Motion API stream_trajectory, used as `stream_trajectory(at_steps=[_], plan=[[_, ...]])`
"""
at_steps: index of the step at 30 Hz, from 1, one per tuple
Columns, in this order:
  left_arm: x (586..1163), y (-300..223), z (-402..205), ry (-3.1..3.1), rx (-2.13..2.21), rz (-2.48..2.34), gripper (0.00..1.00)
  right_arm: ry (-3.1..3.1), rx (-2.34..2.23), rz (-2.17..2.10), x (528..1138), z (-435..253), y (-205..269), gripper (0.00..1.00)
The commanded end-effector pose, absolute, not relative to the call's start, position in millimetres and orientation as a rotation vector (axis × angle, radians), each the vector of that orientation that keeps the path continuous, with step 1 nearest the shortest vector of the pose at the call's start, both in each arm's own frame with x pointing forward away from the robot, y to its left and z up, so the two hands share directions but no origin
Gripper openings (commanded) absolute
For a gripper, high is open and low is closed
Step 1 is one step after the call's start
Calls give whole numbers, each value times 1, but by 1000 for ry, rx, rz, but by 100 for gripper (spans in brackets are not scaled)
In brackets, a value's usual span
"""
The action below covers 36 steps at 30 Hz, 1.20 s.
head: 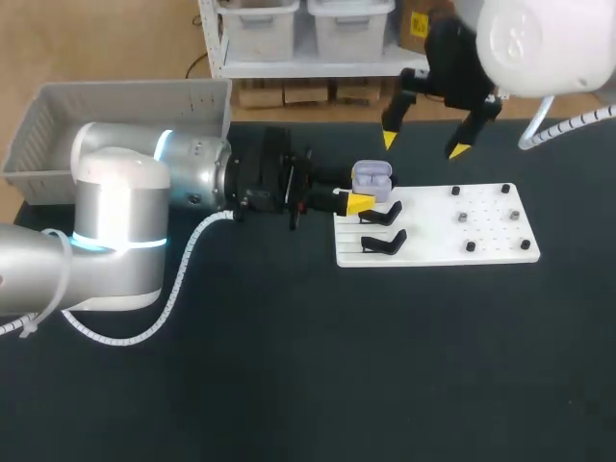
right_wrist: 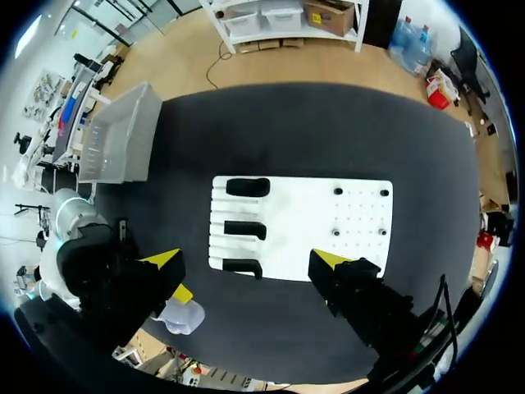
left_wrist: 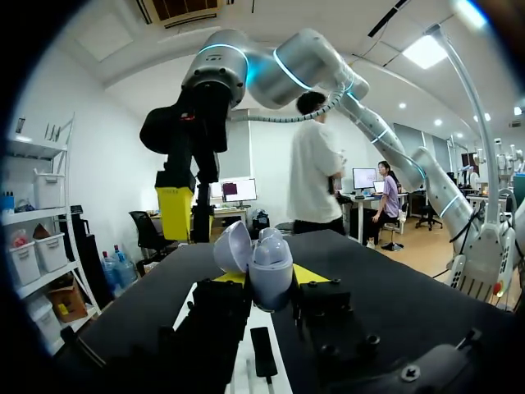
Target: Pick up each earbud case from the left stands, insert the matching earbuds, close the lid, and place the case in the box.
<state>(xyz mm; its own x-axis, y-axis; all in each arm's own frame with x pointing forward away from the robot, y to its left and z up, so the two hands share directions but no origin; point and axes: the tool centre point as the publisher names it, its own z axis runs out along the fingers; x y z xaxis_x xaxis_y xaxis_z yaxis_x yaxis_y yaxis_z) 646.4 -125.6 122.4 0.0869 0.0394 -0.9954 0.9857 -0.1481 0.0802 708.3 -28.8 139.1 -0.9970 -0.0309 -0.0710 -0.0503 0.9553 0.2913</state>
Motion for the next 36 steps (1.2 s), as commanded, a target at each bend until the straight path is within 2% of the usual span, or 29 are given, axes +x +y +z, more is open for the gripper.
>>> stream_trajectory(at_steps=[1,21,36], plan=[[645,-125,121,1105,1385,-1225,0,3073,-84,454,709,138,-27,100],[645,-125,121,1105,1385,-1225,0,3148,-134,486,668,138,-22,100],[645,-125,121,1105,1385,-1225,0,2959,-136,544,661,169,-31,100]])
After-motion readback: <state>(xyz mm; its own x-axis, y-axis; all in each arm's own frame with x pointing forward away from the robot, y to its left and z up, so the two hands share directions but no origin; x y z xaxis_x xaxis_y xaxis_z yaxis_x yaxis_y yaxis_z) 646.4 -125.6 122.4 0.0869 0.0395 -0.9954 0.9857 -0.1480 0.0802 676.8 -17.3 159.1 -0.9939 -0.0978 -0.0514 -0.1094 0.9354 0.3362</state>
